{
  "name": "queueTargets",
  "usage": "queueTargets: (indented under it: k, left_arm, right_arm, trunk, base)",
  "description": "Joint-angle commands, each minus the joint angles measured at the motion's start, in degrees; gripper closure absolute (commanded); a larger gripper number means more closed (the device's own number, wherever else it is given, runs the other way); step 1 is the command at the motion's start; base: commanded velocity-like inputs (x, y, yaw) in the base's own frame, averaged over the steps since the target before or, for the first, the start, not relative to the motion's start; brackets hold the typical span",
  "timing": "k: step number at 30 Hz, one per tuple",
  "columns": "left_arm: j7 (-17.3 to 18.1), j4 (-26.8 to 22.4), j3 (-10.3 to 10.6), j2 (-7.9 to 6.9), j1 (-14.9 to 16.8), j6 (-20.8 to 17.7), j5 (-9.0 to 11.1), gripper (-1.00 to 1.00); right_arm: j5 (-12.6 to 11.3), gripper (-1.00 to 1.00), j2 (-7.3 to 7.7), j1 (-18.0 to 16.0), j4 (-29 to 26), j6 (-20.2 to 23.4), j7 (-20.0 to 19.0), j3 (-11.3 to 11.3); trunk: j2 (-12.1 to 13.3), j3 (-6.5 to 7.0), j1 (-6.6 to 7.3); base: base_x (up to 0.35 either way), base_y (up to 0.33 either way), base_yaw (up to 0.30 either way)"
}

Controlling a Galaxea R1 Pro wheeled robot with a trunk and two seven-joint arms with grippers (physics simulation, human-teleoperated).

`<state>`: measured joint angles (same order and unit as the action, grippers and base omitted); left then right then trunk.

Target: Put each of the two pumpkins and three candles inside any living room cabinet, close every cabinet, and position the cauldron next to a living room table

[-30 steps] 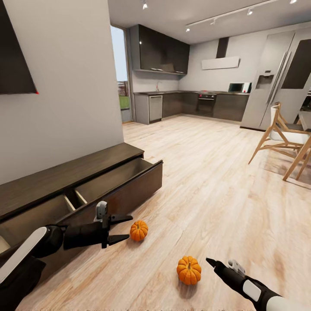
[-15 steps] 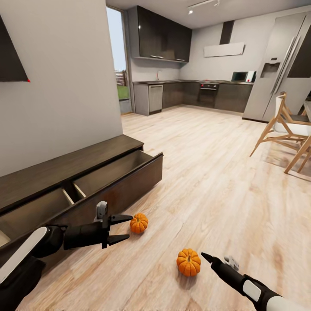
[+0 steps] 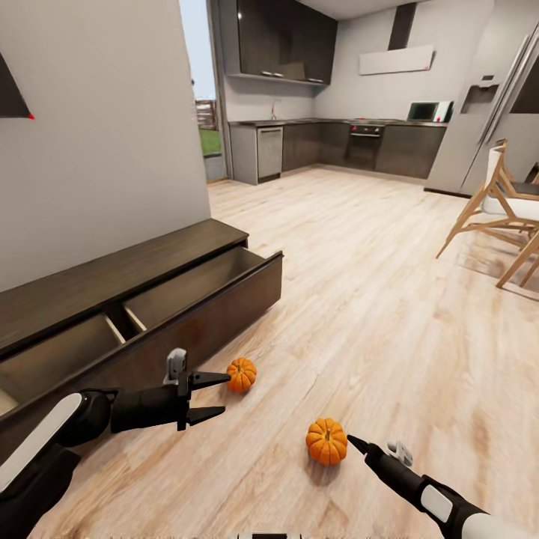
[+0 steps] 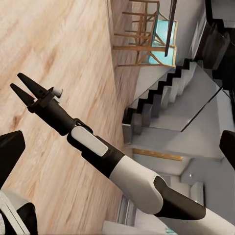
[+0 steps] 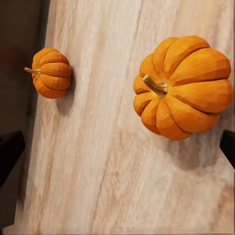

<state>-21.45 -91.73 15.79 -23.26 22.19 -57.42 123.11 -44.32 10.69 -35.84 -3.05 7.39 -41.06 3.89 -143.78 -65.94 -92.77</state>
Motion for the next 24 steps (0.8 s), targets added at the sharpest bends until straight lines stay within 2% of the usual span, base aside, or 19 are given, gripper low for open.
queueTargets:
  k: [1, 16, 24]
  left_arm:
    - [-0.5, 0.0, 0.0, -0.03, 0.0, 0.0, 0.6, -1.00]
    - [-0.6, 0.0, 0.9, 0.02, 0.0, 0.0, 0.6, -1.00]
    - [-0.5, 0.0, 0.9, -0.03, 0.0, 0.0, 0.6, -1.00]
  right_arm:
    - [-0.6, -1.00, 0.03, 0.0, 0.0, 0.4, -0.1, 0.4]
    - [-0.8, -1.00, 0.11, 0.0, 0.0, 0.4, -0.3, 0.2]
    - [-0.8, -1.00, 0.09, 0.0, 0.0, 0.4, -2.0, 0.2]
  trunk:
    - [0.0, -0.28, -0.01]
    - [-0.2, -3.60, -0.40]
    - [-0.3, -5.37, -0.60]
  base:
    - [0.000, 0.000, 0.000]
    - [0.000, 0.000, 0.000]
    - [0.000, 0.000, 0.000]
